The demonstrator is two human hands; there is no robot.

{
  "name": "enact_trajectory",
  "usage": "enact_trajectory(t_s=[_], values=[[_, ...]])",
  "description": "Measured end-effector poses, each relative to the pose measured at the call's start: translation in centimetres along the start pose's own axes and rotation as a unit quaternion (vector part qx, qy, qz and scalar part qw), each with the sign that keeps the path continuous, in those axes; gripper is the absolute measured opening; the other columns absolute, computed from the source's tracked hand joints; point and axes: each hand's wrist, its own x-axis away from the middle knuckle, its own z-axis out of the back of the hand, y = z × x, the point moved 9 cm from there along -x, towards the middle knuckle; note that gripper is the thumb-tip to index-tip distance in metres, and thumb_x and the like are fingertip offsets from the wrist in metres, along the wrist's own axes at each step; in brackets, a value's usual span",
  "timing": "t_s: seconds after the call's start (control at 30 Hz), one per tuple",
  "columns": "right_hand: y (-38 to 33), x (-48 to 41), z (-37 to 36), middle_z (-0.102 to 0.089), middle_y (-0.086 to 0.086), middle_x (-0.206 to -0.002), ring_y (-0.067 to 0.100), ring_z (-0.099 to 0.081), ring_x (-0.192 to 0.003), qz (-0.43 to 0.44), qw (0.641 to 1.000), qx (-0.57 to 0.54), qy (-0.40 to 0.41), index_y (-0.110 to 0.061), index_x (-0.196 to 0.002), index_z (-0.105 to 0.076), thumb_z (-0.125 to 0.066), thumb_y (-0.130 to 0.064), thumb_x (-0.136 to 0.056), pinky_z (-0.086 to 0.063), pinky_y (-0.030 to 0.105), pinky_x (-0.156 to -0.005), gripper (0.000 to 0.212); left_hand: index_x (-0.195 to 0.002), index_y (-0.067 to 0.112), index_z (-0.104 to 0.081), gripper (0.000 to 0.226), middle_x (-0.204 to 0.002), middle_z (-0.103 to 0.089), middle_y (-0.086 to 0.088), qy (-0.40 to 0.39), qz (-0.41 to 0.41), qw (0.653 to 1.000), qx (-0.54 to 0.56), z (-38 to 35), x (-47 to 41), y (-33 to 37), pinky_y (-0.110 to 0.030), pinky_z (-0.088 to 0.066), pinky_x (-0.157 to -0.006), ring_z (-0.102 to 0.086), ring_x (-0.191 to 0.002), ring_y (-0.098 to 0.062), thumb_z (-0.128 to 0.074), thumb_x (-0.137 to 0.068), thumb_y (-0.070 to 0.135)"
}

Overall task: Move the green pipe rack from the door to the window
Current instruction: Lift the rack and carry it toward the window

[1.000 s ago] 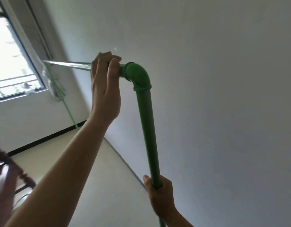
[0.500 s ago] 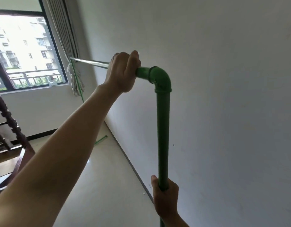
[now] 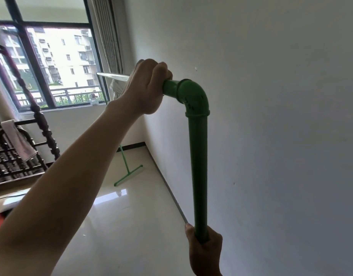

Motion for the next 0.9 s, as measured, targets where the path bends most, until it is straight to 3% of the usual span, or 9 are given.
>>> enact_trajectory(t_s=[0.07, 0.13, 0.3, 0.4, 0.5, 0.6, 0.7, 0.8, 0.9], values=[[-0.1, -0.7, -0.9, -0.038, -0.003, -0.029, 0.005, -0.037, -0.029, 0.004, 1.000, -0.005, 0.001, -0.023, -0.034, -0.039, -0.076, 0.002, -0.076, -0.033, 0.011, -0.038, 0.061, -0.049, -0.004, -0.038, 0.053, -0.040, -0.033, -0.018, -0.003, -0.005, 0.999, 0.039, 0.3, -0.2, -1.1, -0.037, -0.029, -0.038, -0.030, -0.037, -0.032, -0.024, -0.091, 0.024], [-0.1, -1.4, -2.2, -0.038, -0.004, -0.029, 0.006, -0.037, -0.029, 0.005, 1.000, -0.002, -0.001, -0.024, -0.036, -0.037, -0.075, 0.003, -0.076, -0.033, 0.011, -0.038, 0.061, -0.048, -0.001, -0.032, 0.051, -0.039, -0.028, -0.019, -0.005, 0.024, 0.998, 0.055, 0.5, -0.2, -2.6, -0.040, -0.028, -0.038, -0.027, -0.036, -0.032, -0.023, -0.090, 0.026], [1.7, -3.8, -6.2, -0.039, -0.002, -0.029, 0.007, -0.039, -0.030, -0.016, 1.000, 0.017, -0.001, -0.023, -0.035, -0.036, -0.078, -0.001, -0.074, -0.034, 0.014, -0.039, 0.062, -0.049, 0.003, -0.032, 0.050, -0.043, -0.029, -0.025, 0.004, 0.063, 0.998, -0.006, 0.6, 0.5, -7.5, -0.047, -0.035, -0.041, -0.030, -0.040, -0.035, -0.022, -0.089, 0.032], [3.3, -5.7, -9.3, -0.041, 0.011, -0.032, 0.012, -0.041, -0.031, -0.034, 0.999, 0.034, -0.003, -0.015, -0.036, -0.042, -0.080, -0.003, -0.070, -0.040, 0.028, -0.042, 0.053, -0.049, 0.004, -0.033, 0.052, -0.044, -0.030, -0.025, 0.002, 0.083, 0.996, -0.029, 0.7, 0.9, -11.4, -0.048, -0.037, -0.043, -0.031, -0.041, -0.035, -0.019, -0.087, 0.037], [4.1, -8.0, -12.7, -0.044, 0.020, -0.037, 0.019, -0.043, -0.032, -0.040, 0.998, 0.040, -0.010, -0.008, -0.038, -0.046, -0.080, -0.004, -0.070, -0.042, 0.033, -0.043, 0.047, -0.050, -0.001, -0.034, 0.058, -0.045, -0.030, -0.027, 0.006, 0.107, 0.993, -0.045, 0.9, 1.1, -15.7, -0.049, -0.038, -0.044, -0.032, -0.043, -0.038, -0.017, -0.085, 0.042], [4.4, -10.4, -16.0, -0.039, 0.005, -0.031, 0.007, -0.041, -0.032, -0.033, 0.999, 0.029, -0.021, -0.015, -0.036, -0.042, -0.078, -0.004, -0.073, -0.040, 0.030, -0.042, 0.054, -0.050, -0.004, -0.035, 0.061, -0.045, -0.030, -0.024, 0.006, 0.121, 0.992, -0.048, 1.3, 1.2, -19.6, -0.046, -0.038, -0.043, -0.033, -0.044, -0.039, -0.017, -0.084, 0.043], [5.1, -13.3, -19.3, -0.038, 0.000, -0.032, 0.010, -0.041, -0.034, -0.037, 0.999, 0.014, -0.033, -0.017, -0.035, -0.043, -0.077, -0.008, -0.076, -0.039, 0.032, -0.043, 0.055, -0.049, -0.001, -0.035, 0.058, -0.046, -0.027, -0.015, 0.011, 0.129, 0.989, -0.064, 1.0, 1.3, -23.7, -0.041, -0.034, -0.046, -0.030, -0.044, -0.032, -0.017, -0.083, 0.043], [5.7, -16.4, -22.2, -0.038, 0.000, -0.032, 0.012, -0.040, -0.033, -0.030, 0.998, 0.009, -0.053, -0.019, -0.036, -0.047, -0.076, -0.013, -0.078, -0.039, 0.031, -0.043, 0.052, -0.052, -0.003, -0.040, 0.062, -0.046, -0.032, -0.019, 0.017, 0.145, 0.985, -0.090, 0.3, 1.5, -27.7, -0.039, -0.034, -0.046, -0.031, -0.044, -0.029, -0.017, -0.083, 0.044], [6.3, -20.1, -25.0, -0.036, -0.003, -0.030, 0.005, -0.036, -0.031, -0.012, 0.997, -0.008, -0.076, -0.021, -0.032, -0.038, -0.076, -0.009, -0.079, -0.035, 0.018, -0.039, 0.062, -0.052, 0.001, -0.043, 0.057, -0.047, -0.038, -0.023, 0.026, 0.146, 0.982, -0.116, -0.7, 1.2, -31.6, -0.040, -0.035, -0.045, -0.033, -0.044, -0.028, -0.018, -0.083, 0.043]])
